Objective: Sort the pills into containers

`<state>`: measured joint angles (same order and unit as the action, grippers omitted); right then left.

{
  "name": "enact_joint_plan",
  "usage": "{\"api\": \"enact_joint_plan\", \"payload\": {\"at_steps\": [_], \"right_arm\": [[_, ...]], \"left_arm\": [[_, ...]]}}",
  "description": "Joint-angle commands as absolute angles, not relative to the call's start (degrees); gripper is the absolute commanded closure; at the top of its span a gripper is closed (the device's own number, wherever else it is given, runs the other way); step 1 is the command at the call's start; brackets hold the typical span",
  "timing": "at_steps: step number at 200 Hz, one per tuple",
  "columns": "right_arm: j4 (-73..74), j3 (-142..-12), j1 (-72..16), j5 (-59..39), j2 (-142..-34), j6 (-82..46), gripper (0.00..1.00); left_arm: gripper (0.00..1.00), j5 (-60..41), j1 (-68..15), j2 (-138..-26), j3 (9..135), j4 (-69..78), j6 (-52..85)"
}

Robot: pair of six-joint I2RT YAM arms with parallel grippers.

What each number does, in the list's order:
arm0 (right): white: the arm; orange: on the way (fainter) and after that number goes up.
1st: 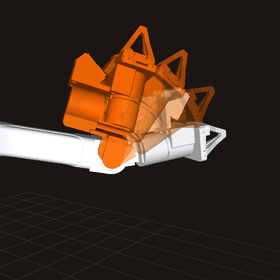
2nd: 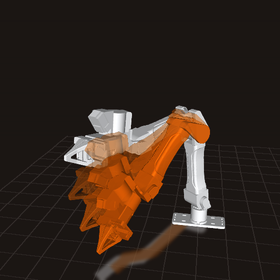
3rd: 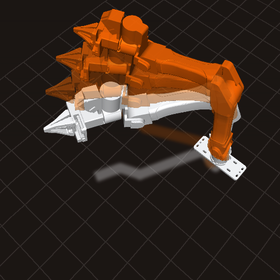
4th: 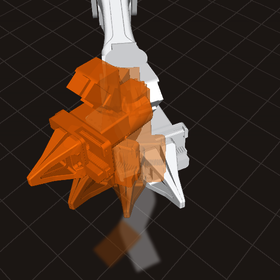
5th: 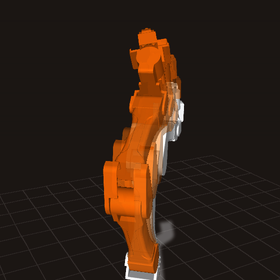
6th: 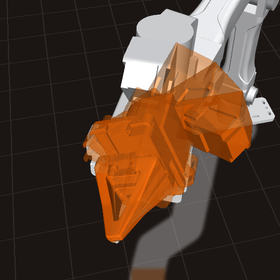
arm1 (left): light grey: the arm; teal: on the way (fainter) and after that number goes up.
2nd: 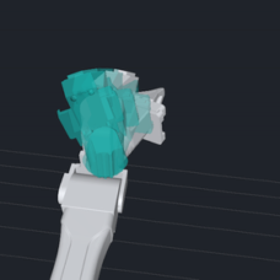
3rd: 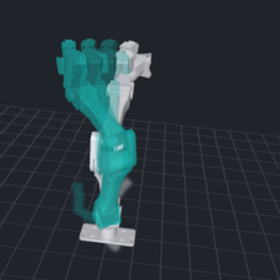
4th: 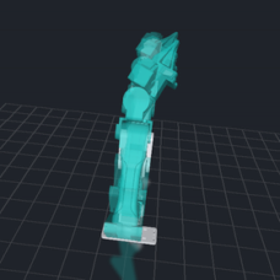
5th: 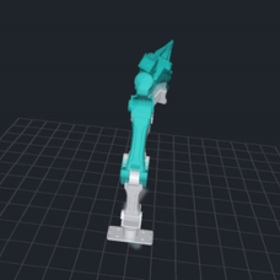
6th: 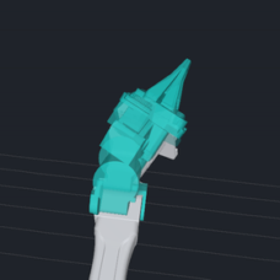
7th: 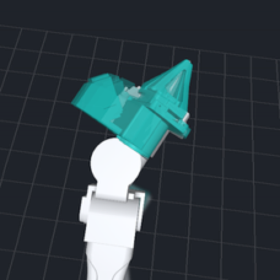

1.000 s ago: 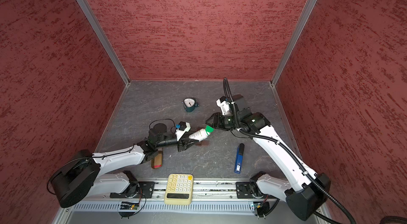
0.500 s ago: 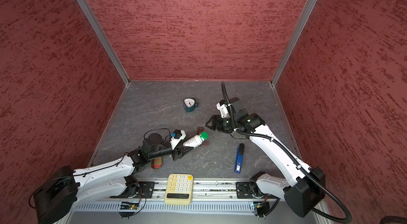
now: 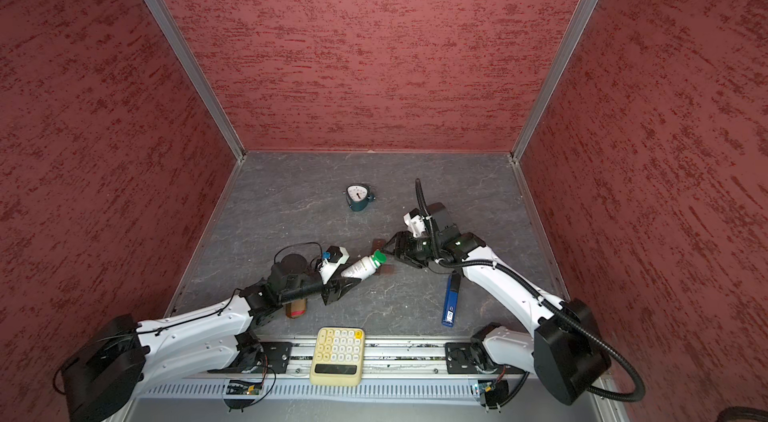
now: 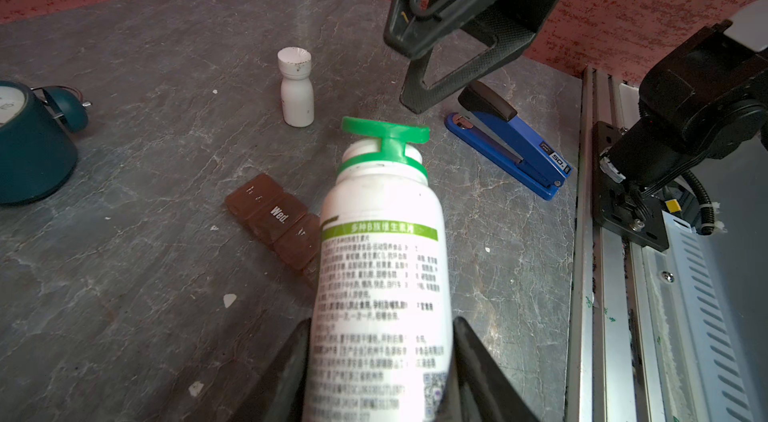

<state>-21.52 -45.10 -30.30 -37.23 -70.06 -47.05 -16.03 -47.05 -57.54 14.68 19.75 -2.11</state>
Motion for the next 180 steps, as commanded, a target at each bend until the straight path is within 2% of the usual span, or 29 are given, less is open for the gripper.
{"api": "enact_joint_plan", "payload": {"at_steps": [1,106,180], "right_arm": [[-12.37,-43.41,-31.0,-40.5,-71.37,-51.53,0.38],[-7.21,-41.84,-31.82,-41.84,-75.8,-52.65,0.37],[-6.98,-45.0,-31.82,-41.23,-74.74,-51.27,0.42]], "left_arm": [[1.0,-15.77,-47.27,-58.07,13.98,22.11,-1.57],[1.0,-19.2,-45.38,-61.17,16.14,21.72,-4.07],[1.0,-20.06,-44.12,-64.77,18.1,18.05,-5.78]]}}
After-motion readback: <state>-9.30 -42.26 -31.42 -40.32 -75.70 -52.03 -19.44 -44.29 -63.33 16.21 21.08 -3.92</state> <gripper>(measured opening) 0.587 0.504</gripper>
